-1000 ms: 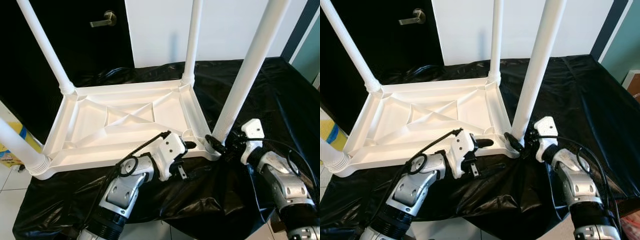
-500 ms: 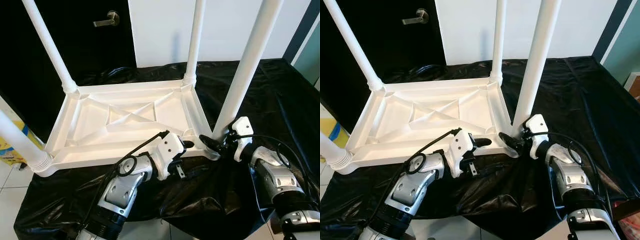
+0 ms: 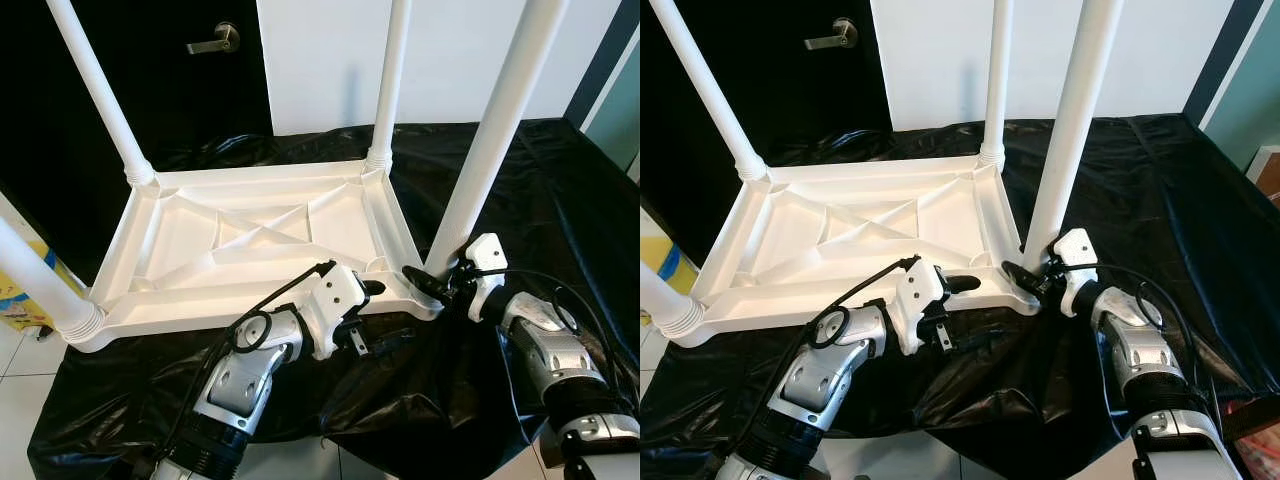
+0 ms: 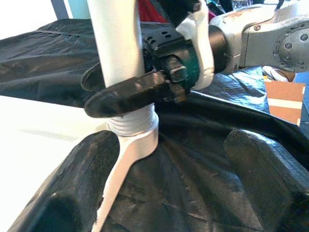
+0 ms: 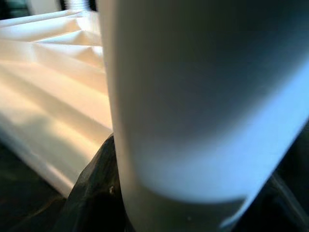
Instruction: Building children table
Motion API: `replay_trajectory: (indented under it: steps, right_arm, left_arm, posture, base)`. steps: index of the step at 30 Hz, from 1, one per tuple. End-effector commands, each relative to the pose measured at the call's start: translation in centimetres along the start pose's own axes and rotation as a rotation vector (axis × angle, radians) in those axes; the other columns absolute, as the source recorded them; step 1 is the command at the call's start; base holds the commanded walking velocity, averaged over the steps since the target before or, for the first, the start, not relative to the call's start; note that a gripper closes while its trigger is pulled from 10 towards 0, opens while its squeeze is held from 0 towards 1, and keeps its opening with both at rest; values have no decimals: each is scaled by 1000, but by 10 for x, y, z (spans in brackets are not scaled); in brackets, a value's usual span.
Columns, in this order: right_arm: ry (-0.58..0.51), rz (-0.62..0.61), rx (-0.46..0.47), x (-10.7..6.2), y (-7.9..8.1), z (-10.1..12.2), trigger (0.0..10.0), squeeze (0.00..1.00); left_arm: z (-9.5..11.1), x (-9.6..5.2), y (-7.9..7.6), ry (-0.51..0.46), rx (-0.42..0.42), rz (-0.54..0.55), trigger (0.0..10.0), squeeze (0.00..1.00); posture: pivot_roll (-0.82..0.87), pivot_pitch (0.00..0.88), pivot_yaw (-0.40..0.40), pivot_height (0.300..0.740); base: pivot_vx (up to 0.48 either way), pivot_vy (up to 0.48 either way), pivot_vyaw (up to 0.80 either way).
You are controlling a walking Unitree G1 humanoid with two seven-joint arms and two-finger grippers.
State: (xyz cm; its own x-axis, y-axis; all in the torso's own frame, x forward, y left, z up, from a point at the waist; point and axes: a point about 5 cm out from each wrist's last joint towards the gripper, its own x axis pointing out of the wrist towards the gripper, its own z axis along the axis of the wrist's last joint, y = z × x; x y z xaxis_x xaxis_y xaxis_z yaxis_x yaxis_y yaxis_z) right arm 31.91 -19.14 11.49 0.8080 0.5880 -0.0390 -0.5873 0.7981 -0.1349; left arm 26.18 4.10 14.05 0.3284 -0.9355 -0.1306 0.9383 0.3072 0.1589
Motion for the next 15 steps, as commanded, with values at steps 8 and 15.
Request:
replay_trajectory:
  steps: [8, 15]
  right_arm:
    - [69, -264, 1, -3, 2, -14, 10000, 0]
    - [90, -518, 75, -5, 16, -23, 10000, 0]
  left_arm:
    - [0, 1, 4, 3, 5, 103, 10000, 0]
    - [-1, 2, 2, 3, -2, 99, 10000, 0]
  posture:
    - [-104, 0, -4, 740]
    - [-109, 0, -7, 740]
  base:
    - [0, 0, 0]
    - [0, 0, 0]
